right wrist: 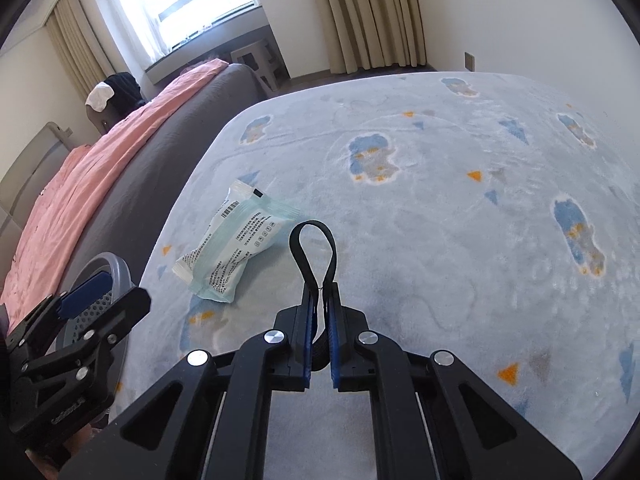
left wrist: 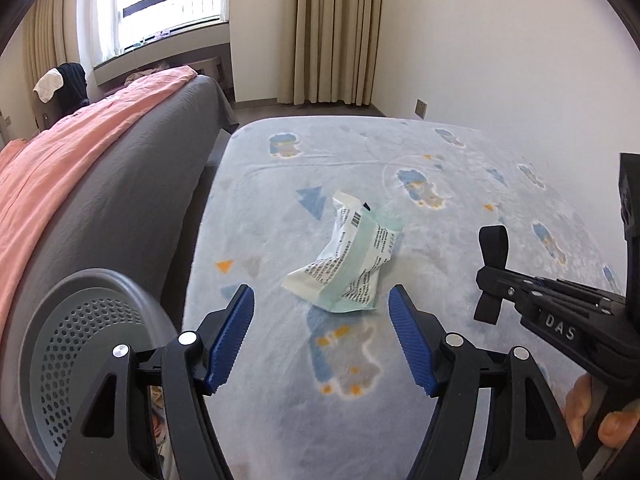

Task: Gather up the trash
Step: 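Grasp the white-and-green tissue packet with the left tool while the right tool holds the band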

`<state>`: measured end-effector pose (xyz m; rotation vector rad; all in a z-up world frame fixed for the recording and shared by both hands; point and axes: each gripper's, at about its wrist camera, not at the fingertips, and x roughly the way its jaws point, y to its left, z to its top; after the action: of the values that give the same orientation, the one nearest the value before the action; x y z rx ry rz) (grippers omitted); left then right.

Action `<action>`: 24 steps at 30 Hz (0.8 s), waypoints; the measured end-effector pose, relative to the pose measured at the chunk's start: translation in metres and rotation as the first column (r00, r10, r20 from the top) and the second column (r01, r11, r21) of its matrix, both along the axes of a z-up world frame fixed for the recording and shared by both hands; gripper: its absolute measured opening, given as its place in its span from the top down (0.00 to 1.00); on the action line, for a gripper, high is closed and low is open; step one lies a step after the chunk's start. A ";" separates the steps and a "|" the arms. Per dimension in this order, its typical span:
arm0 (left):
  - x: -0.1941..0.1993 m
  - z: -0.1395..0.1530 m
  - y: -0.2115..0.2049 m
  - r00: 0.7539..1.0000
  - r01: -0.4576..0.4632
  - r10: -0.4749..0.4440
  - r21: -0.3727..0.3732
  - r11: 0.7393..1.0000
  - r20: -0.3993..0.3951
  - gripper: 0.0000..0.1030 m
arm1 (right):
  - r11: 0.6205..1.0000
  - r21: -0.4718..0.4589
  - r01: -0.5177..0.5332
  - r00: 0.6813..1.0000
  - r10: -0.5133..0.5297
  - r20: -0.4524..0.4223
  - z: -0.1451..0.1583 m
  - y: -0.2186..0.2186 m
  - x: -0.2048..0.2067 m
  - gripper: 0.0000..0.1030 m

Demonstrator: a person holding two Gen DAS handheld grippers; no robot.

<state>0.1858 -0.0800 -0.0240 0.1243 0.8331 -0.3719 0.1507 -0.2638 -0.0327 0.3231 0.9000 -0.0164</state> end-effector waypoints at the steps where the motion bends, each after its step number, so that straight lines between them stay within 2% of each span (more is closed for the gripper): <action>1: 0.004 -0.002 -0.005 1.000 0.011 -0.011 0.001 1.000 -0.011 0.35 | 1.000 0.007 0.004 1.000 -0.004 -0.003 -0.001 -0.003 -0.001 0.93; 12: 0.047 -0.031 -0.053 0.995 0.088 -0.083 0.106 0.990 -0.049 0.33 | 0.996 0.083 0.026 0.999 -0.028 0.019 0.005 -0.028 -0.002 0.93; 18: 0.065 -0.050 -0.061 0.993 0.081 -0.068 0.138 0.987 -0.101 0.33 | 0.993 0.112 0.038 0.999 -0.041 0.026 0.006 -0.035 0.000 0.93; 21: 0.071 -0.055 -0.061 0.992 0.068 -0.053 0.132 0.989 -0.115 0.33 | 0.993 0.110 0.036 0.999 -0.039 0.027 0.006 -0.035 0.000 0.93; 23: 0.073 -0.056 -0.059 0.991 0.061 -0.046 0.119 0.991 -0.123 0.35 | 0.994 0.107 0.035 0.999 -0.038 0.024 0.005 -0.034 0.000 0.93; 24: 0.073 -0.057 -0.058 0.992 0.054 -0.040 0.119 0.991 -0.119 0.45 | 0.994 0.106 0.035 0.999 -0.037 0.024 0.005 -0.034 0.000 0.93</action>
<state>0.2590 -0.1377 -0.0806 0.2383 0.9699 -0.3754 0.1509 -0.2980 -0.0273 0.4368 0.8713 0.0020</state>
